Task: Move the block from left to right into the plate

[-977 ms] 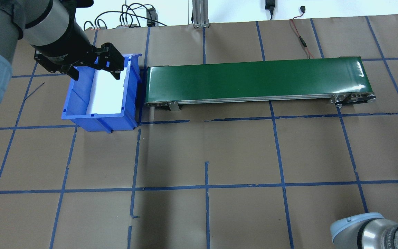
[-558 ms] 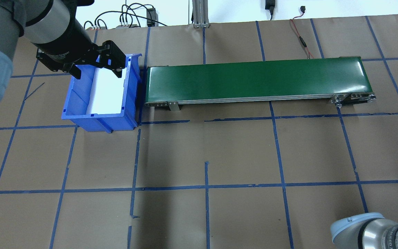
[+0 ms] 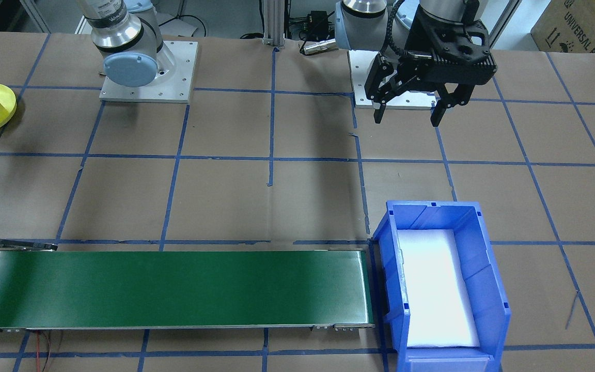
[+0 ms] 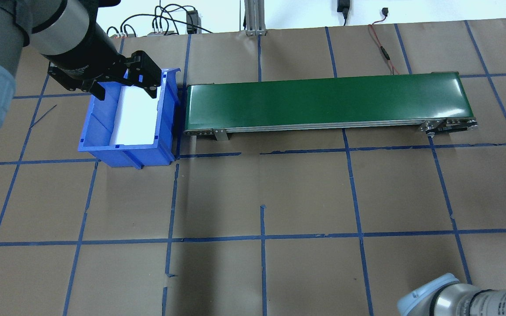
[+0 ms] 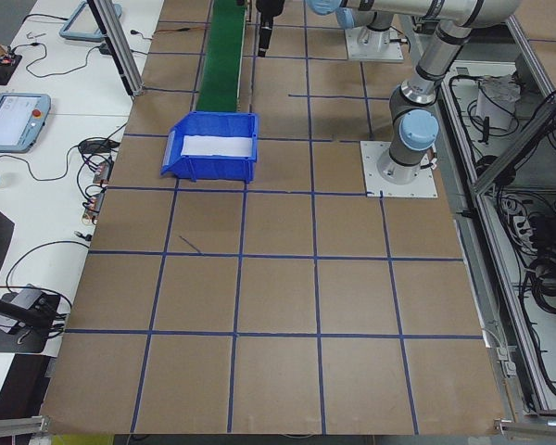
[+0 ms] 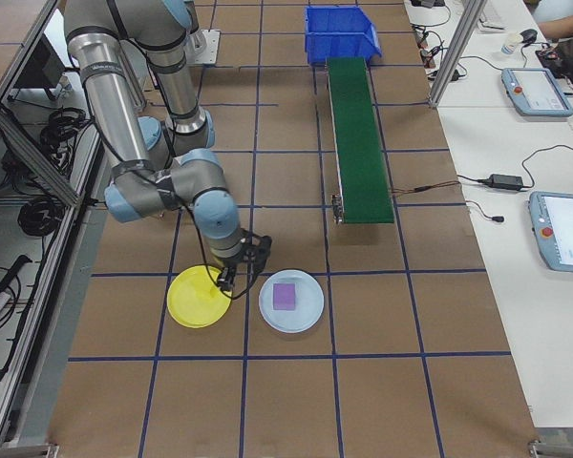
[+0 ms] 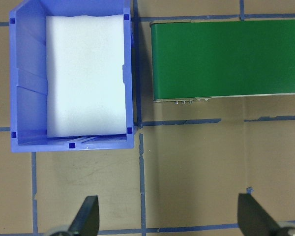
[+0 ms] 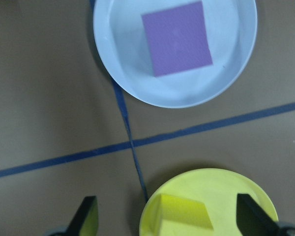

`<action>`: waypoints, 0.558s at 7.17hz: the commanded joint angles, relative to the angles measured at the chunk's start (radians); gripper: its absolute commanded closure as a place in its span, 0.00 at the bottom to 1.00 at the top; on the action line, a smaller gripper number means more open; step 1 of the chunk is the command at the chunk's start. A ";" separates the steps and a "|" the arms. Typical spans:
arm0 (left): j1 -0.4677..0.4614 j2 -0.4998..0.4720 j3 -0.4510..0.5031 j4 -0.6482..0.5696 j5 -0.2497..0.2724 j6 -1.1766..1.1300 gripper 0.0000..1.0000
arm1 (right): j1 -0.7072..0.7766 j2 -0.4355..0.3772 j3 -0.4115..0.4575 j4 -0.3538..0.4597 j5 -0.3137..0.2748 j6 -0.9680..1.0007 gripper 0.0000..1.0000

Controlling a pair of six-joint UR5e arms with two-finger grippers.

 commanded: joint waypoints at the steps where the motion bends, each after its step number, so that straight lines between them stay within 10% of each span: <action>1: 0.000 -0.001 -0.001 0.000 0.000 0.001 0.00 | 0.346 -0.069 -0.106 0.117 -0.106 0.274 0.00; 4: 0.003 -0.001 0.000 0.002 -0.002 0.004 0.00 | 0.625 -0.085 -0.173 0.238 -0.131 0.387 0.00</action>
